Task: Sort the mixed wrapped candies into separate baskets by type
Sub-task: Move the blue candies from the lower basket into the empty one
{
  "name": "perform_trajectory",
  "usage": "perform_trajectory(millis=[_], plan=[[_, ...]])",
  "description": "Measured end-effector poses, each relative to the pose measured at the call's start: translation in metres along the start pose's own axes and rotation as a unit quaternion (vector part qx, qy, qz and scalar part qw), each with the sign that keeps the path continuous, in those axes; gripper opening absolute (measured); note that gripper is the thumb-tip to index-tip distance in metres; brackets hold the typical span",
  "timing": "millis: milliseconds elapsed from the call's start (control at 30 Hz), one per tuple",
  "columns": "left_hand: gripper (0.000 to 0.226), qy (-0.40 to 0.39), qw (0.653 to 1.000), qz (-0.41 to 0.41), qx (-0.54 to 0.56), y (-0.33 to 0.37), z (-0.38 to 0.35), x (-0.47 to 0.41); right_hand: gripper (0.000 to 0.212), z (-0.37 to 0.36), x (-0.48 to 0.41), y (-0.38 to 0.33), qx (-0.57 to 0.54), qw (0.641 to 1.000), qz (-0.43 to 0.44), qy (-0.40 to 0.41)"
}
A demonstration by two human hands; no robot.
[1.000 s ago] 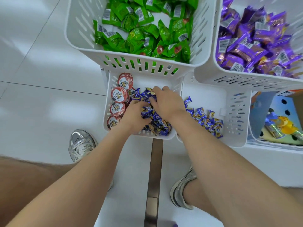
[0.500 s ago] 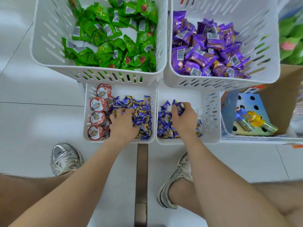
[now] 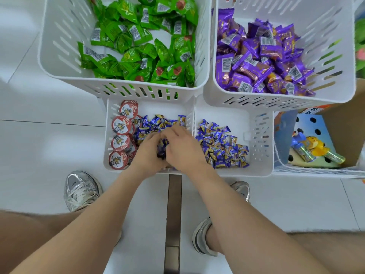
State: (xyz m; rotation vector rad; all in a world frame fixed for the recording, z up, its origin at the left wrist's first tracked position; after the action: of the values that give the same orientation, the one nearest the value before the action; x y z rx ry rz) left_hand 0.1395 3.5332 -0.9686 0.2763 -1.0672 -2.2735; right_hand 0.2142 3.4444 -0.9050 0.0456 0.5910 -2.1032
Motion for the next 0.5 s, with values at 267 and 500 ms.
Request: perform_trajectory(millis=[267,500], plan=[[0.091,-0.054,0.991,0.04,-0.119,-0.022,0.007,-0.004,0.09,-0.066,0.006,0.013,0.246,0.936,0.035,-0.251],[0.067,-0.077,0.984,0.043,-0.157,-0.038,0.002,-0.009,0.056,-0.065,-0.009,0.008,0.229,0.949,0.081,-0.2]])
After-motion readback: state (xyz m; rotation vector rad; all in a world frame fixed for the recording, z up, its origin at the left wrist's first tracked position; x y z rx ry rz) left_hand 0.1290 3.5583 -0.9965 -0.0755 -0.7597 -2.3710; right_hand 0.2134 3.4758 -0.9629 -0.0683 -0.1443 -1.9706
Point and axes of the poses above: each hand's wrist, its own x-axis away from the middle knuckle, its own z-axis out of the back of the hand, y = z × x, the point moved 6 cm from there along -x, towards the middle knuckle, and after that the axes turned 11 degrees about y, right-handed, at the moved point
